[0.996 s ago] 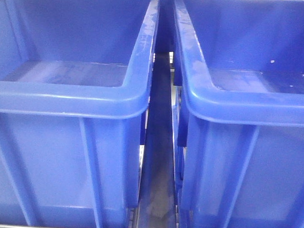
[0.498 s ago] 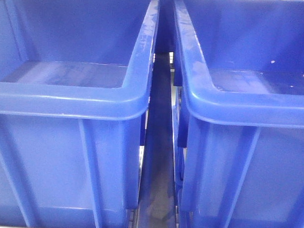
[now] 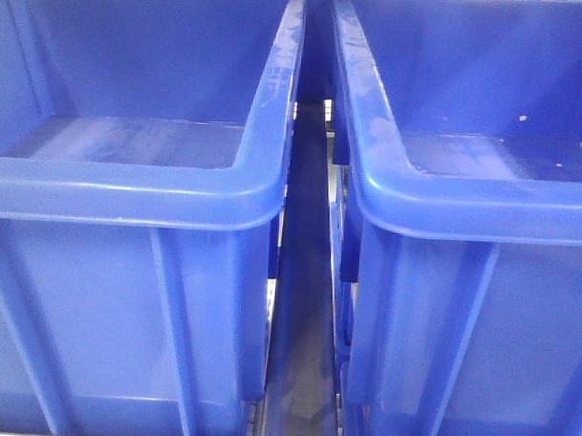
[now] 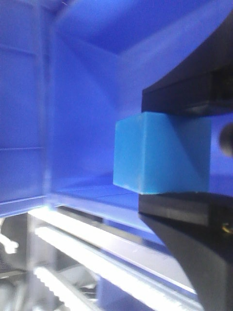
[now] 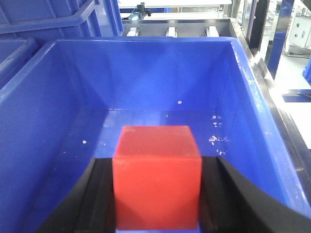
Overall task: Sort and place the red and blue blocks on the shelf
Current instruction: 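Open both grippers to drop the cubes into the blue bins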
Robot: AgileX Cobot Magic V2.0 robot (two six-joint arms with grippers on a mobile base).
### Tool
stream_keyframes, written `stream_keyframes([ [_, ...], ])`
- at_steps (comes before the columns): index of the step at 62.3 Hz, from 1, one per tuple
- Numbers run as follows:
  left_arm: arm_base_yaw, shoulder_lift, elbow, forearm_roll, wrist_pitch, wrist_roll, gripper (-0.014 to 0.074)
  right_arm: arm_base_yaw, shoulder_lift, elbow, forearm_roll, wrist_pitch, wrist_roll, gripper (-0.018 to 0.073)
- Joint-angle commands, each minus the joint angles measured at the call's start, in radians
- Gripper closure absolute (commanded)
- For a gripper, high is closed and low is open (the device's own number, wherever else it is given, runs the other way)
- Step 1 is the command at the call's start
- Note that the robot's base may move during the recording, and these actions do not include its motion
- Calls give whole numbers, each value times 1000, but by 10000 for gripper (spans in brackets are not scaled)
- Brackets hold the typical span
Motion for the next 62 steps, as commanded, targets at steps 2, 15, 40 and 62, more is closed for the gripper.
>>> stream_keyframes([
  [2,-19,50,-32,-10,-130,-6,472,-4,10,-32,6,-114,-4,156],
  [15,-138,131,-32,-10,-214,-6,472,-4,10,-32,6,-122,-4,156],
  [40,-248,281,-32,-6,-345,-6,472,51,72,-32,121,-16,-13,200],
  [62,-250,298,-32,-6,-340,-6,472,239,158,-32,34,-77,-28,322],
])
